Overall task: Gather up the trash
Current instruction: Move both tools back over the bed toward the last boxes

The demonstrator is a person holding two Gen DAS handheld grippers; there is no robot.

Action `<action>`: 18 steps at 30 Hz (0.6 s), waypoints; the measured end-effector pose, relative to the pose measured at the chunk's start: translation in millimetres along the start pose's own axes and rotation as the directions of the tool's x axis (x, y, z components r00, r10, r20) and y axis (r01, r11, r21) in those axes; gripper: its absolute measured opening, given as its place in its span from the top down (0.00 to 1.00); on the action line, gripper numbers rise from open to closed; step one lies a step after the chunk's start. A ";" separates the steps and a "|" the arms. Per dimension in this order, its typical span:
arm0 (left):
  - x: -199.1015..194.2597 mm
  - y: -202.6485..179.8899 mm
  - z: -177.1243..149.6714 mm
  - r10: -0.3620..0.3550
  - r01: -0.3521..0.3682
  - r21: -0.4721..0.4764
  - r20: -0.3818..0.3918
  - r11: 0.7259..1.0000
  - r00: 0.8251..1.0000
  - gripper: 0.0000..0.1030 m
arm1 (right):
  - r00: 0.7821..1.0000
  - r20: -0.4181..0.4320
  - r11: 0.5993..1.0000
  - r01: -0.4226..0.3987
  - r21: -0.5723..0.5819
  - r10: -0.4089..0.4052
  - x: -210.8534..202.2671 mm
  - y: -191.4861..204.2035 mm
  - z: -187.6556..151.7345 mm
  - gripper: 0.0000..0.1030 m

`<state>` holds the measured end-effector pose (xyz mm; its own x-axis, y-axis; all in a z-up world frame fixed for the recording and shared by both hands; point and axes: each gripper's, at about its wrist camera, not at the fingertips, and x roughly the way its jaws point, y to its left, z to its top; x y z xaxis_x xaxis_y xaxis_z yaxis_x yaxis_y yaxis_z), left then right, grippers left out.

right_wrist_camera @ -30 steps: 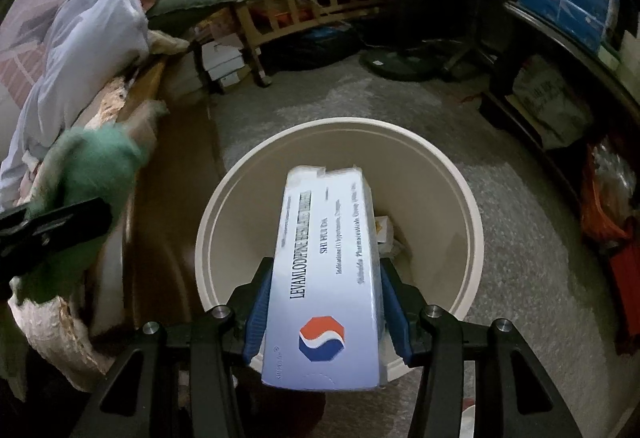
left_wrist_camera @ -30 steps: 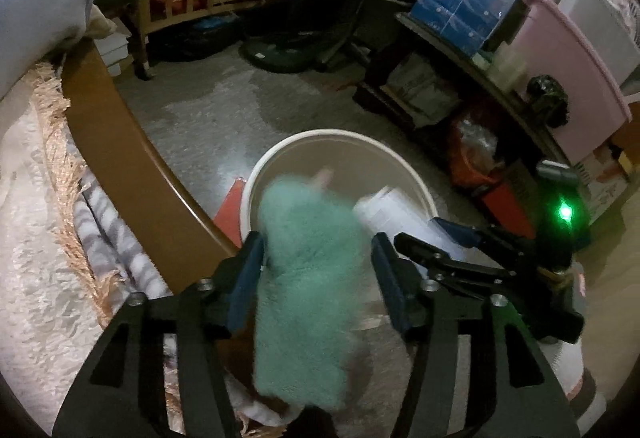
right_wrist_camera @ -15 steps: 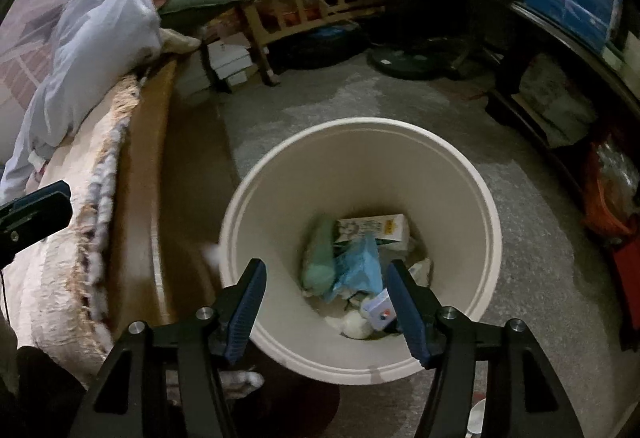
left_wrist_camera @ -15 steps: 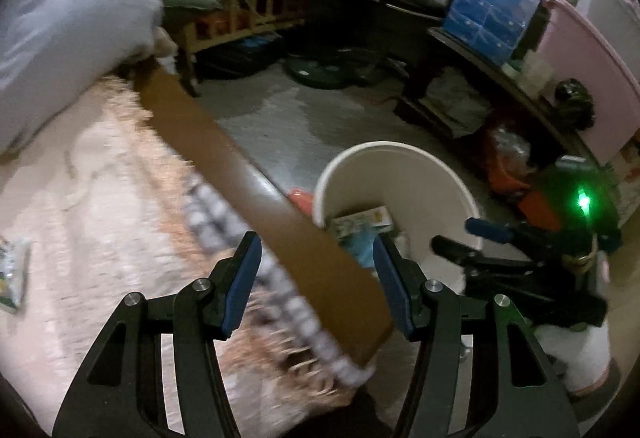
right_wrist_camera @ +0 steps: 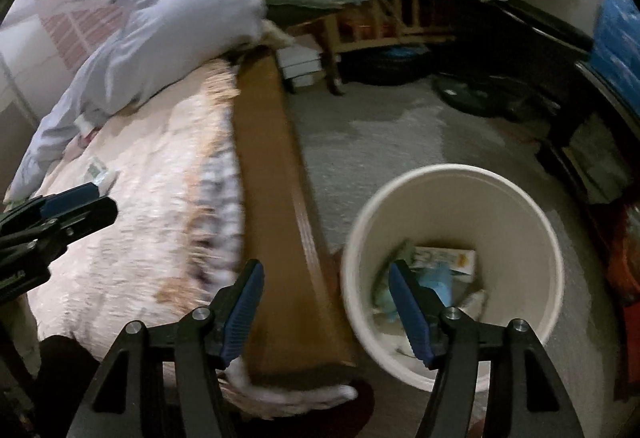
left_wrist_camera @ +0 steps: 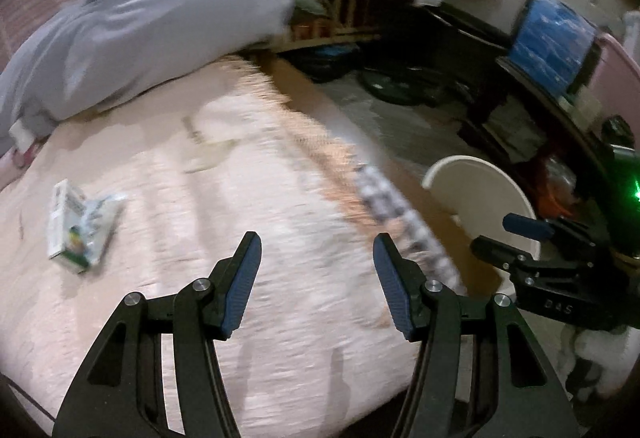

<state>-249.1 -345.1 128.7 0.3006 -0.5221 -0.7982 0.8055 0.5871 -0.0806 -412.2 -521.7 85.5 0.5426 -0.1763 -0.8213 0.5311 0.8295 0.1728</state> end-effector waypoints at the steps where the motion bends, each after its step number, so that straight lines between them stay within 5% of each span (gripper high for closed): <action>1: -1.5 7.9 -1.7 0.008 -0.008 -0.007 0.001 1.000 1.000 0.45 | 1.000 -0.005 1.000 -0.015 -0.011 0.015 3.3 10.2 2.1 0.39; 10: -14.9 116.8 -22.0 0.111 -0.112 -0.170 -0.016 0.979 0.994 0.45 | 0.992 -0.068 0.987 -0.114 -0.116 0.107 40.6 93.1 18.2 0.38; 18: -11.5 204.7 -24.5 0.225 -0.232 -0.290 -0.059 0.928 0.973 0.45 | 0.978 -0.140 0.955 -0.186 -0.229 0.157 77.3 173.4 31.8 0.38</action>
<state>-100.2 -203.8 106.7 0.4430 -0.3391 -0.8299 0.5298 0.8458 -0.0628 -257.5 -408.3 69.3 0.5228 0.0317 -0.8519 0.2574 0.9468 0.1932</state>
